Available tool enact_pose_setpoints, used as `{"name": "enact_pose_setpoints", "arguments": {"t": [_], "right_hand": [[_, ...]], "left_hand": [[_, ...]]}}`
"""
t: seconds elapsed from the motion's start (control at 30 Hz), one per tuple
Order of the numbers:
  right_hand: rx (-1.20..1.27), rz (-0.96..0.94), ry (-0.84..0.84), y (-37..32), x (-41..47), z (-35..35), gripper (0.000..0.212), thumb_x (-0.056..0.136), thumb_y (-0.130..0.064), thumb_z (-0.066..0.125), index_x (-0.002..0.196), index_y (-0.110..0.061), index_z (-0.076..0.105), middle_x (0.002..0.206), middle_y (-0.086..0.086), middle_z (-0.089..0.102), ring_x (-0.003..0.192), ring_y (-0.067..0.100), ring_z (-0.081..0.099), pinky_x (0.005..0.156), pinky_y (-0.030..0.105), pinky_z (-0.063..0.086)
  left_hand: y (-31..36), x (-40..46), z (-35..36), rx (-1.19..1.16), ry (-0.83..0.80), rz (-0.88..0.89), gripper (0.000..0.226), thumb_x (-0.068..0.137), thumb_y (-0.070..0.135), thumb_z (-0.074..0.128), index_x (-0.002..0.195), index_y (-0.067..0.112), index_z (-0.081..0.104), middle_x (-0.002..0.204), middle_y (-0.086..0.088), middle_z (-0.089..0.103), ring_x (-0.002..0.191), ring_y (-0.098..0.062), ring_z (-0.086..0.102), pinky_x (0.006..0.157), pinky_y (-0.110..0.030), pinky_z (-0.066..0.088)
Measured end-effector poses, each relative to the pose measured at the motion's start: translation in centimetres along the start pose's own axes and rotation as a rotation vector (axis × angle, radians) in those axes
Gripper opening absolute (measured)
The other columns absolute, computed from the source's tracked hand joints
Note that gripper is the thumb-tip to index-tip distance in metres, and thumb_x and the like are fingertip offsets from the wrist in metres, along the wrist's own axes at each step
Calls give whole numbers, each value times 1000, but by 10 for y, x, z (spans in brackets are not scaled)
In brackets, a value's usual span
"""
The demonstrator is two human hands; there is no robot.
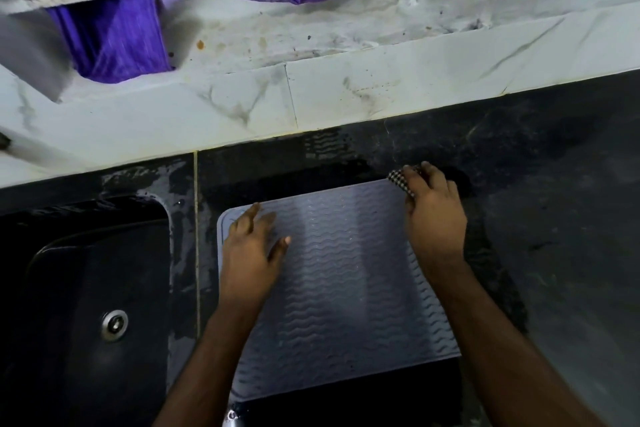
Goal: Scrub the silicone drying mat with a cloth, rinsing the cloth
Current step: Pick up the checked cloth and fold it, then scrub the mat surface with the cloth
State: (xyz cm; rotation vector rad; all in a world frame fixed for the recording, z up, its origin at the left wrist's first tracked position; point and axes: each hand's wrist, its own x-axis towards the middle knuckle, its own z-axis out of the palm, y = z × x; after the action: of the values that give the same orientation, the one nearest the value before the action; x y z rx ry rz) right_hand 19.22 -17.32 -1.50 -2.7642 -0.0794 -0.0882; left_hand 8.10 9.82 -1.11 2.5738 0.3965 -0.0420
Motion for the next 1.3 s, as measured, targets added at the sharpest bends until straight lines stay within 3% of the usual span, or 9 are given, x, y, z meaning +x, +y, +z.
{"name": "enact_pose_setpoints", "arguments": {"t": [0.1, 0.3, 0.5, 0.63, 0.83, 1.03, 1.17, 1.3], "right_hand": [[-75, 36, -157, -15, 0, 16, 51, 98, -13, 48, 149, -18, 43, 151, 16, 38, 123, 39, 46, 100, 45, 46], [-48, 56, -118, -38, 2, 26, 51, 95, -16, 51, 145, -7, 45, 133, 25, 44, 105, 38, 54, 88, 42, 52], [-18, -6, -150, -52, -2, 35, 48, 93, -14, 53, 141, -8, 50, 138, 25, 43, 113, 39, 52, 91, 42, 49], [-31, -18, -162, -75, -7, 42, 39, 90, -15, 58, 127, -6, 58, 137, 22, 37, 106, 37, 56, 92, 42, 53], [-23, -70, -202, -103, -11, 49, 36, 87, -18, 60, 121, -6, 60, 128, 18, 40, 99, 32, 56, 84, 38, 53], [50, -123, -240, -126, -15, 58, 28, 89, -24, 60, 113, -9, 60, 126, 11, 38, 91, 26, 58, 80, 37, 56], [43, -125, -264, -147, -18, 65, 23, 90, -25, 61, 106, -10, 59, 121, 10, 38, 78, 25, 59, 69, 36, 55], [40, -141, -281, -168, -24, 75, 25, 90, -28, 63, 109, -13, 59, 121, 8, 37, 72, 23, 60, 61, 29, 46]], "left_hand": [[-16, -4, 4, 82, -94, -39, 60, 92, 43, 69, 145, 18, 54, 161, -9, 35, 147, -29, 32, 119, -49, 30], [-40, -14, 18, 38, -72, 32, 75, 87, 50, 73, 152, 25, 45, 166, -2, 27, 150, -23, 29, 120, -46, 31], [-46, -22, 31, 26, -64, 43, 71, 99, 64, 44, 160, 33, 23, 170, 9, 4, 157, -11, 2, 126, -42, 15], [-47, -24, 34, 58, -47, 34, 73, 98, 70, 31, 161, 35, 17, 170, 12, 1, 156, -8, -1, 126, -41, 14], [-50, -24, 38, 31, -18, 28, 75, 99, 66, 39, 161, 28, 22, 170, 9, 7, 156, -8, 6, 126, -43, 20], [-51, -23, 39, -31, 16, 7, 88, 97, 64, 53, 162, 17, 17, 170, 6, 12, 155, -5, 9, 126, -36, 19], [-51, -22, 39, -87, 44, -14, 100, 94, 67, 55, 163, 15, 3, 171, 4, 0, 156, -5, 0, 125, -29, 13], [-54, -24, 41, -147, 105, -43, 111, 91, 68, 58, 161, 11, -7, 169, 0, -16, 156, -12, -9, 124, -31, 14]]}}
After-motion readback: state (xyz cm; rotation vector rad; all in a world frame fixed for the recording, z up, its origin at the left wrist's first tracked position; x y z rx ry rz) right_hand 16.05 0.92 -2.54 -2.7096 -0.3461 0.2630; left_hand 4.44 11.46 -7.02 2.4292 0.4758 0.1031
